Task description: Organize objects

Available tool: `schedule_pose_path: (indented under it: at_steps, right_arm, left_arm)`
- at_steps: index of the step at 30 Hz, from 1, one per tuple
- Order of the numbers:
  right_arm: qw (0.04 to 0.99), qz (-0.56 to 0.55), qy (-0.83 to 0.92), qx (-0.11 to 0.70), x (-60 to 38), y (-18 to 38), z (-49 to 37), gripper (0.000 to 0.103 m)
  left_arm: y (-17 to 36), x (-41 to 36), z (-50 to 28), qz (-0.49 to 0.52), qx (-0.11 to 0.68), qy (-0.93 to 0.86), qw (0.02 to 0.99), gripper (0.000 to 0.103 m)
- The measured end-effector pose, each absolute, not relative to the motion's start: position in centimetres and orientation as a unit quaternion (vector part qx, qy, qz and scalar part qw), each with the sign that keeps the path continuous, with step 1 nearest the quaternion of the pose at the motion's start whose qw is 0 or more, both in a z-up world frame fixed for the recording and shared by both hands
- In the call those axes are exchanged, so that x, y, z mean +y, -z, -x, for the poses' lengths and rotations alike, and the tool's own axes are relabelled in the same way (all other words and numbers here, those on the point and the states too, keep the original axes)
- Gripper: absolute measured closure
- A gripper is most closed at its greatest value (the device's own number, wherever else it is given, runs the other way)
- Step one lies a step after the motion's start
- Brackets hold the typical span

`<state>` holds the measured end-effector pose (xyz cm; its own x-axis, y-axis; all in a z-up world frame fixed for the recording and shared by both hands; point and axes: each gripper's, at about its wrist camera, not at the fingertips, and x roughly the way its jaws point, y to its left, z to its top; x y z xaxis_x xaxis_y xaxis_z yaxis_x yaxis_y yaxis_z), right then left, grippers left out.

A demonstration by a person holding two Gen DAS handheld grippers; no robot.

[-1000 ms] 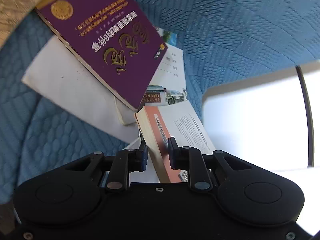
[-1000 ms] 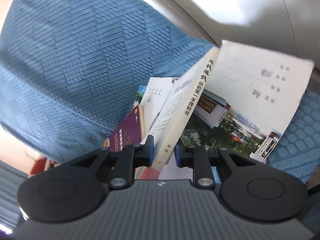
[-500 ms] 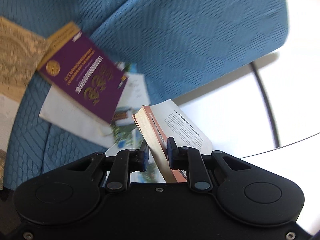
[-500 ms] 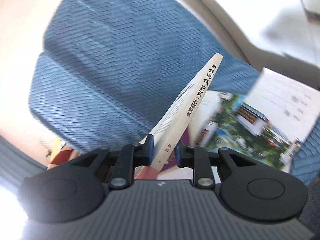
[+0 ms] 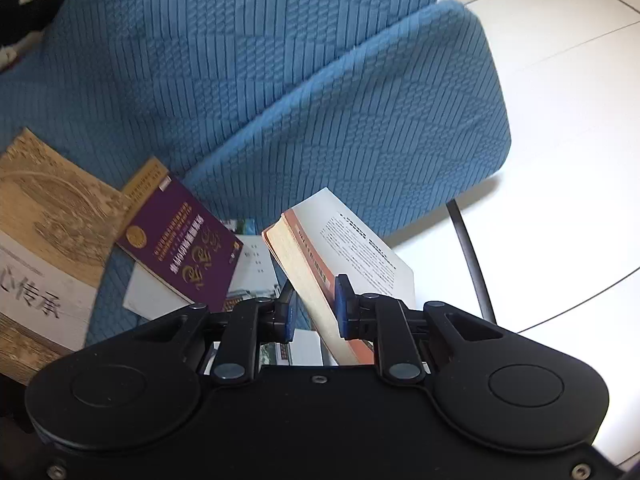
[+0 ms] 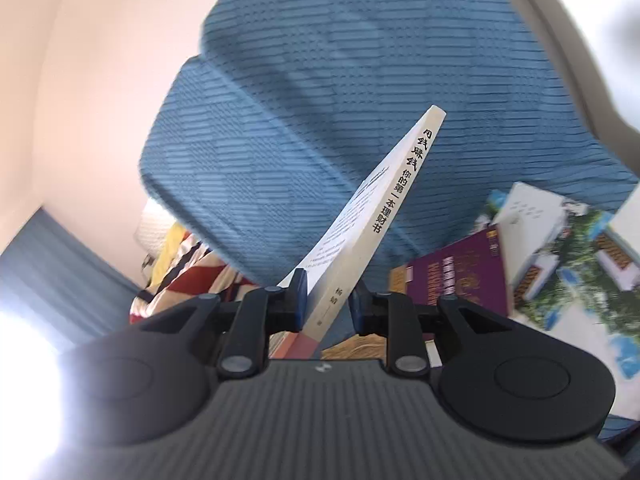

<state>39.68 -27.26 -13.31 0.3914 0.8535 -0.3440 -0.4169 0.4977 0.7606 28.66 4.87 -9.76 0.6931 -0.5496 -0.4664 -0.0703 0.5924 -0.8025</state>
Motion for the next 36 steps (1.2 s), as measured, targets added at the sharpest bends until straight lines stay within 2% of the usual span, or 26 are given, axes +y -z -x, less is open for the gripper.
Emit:
schedule_pose_path:
  at_steps: [6, 15, 23, 36]
  right_arm:
    - [0.766, -0.272, -0.443, 0.379, -23.4, 12.3, -38.2, 0.078]
    - [0.734, -0.249, -0.474, 0.417, -17.6, 14.1, -35.9, 0.078]
    - [0.704, -0.233, -0.485, 0.464, -13.3, 17.5, -35.1, 0.078]
    - [0.671, -0.199, -0.478, 0.531, -9.7, 24.3, -35.2, 0.078]
  left_arm:
    - [8.5, 9.5, -26.6, 0.437, 0.343, 0.130, 0.821, 0.085]
    - [9.8, 16.1, -23.4, 0.446, 0.335, 0.086, 0.826, 0.085]
    - [12.9, 20.8, -21.5, 0.451, 0.345, 0.055, 0.821, 0.084]
    - [20.2, 23.3, -20.5, 0.455, 0.390, 0.015, 0.800, 0.082]
